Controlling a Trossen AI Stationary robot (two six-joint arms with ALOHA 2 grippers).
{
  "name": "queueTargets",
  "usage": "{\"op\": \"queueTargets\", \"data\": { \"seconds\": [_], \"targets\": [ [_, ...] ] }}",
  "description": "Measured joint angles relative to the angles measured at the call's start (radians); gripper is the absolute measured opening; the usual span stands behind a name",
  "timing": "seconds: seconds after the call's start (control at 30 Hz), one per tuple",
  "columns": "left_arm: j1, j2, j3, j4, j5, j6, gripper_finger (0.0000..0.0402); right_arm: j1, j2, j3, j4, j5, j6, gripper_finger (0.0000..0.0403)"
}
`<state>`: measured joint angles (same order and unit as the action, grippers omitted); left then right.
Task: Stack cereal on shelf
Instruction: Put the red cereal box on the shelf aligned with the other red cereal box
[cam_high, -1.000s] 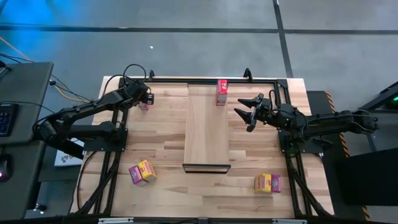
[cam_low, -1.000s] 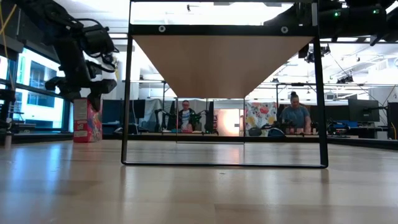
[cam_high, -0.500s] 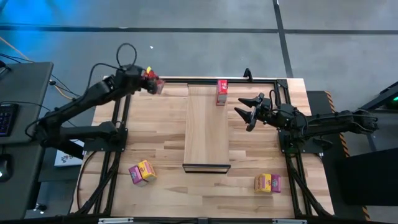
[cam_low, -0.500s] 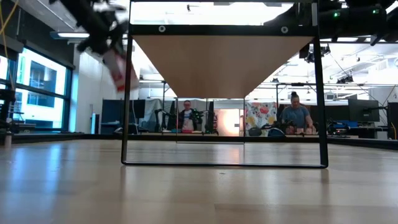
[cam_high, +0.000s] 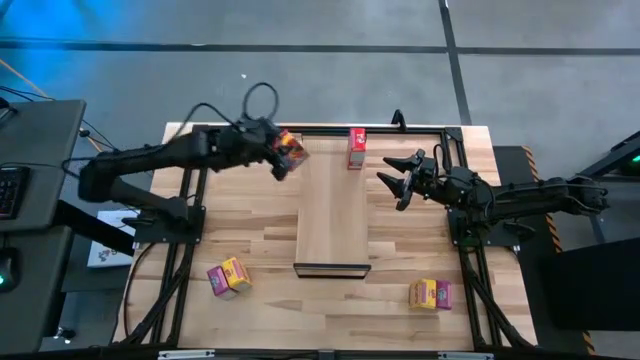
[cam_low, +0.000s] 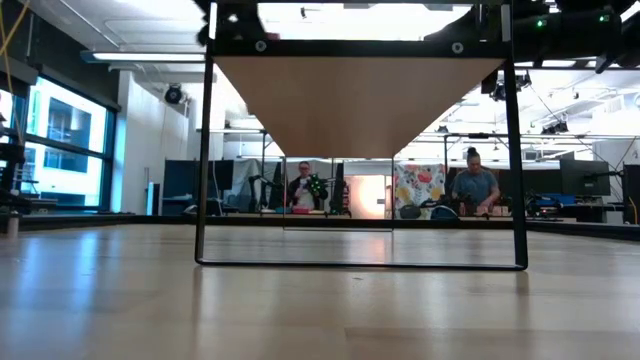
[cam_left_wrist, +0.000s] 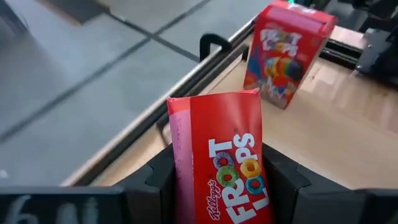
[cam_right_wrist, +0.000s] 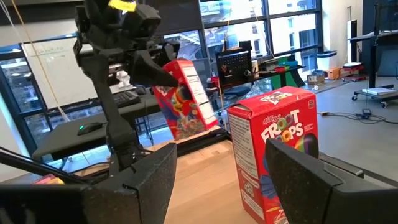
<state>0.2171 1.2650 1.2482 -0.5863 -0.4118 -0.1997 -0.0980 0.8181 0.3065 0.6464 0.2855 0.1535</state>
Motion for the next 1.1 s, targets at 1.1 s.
{"op": "queueTargets", "data": {
  "seconds": [1.1],
  "targets": [
    [-0.026,0.308,0.155,0.145,0.016,0.238,0.0184,0.000,0.000,0.000,-0.014,0.000,0.003,0.0238]
  ]
}}
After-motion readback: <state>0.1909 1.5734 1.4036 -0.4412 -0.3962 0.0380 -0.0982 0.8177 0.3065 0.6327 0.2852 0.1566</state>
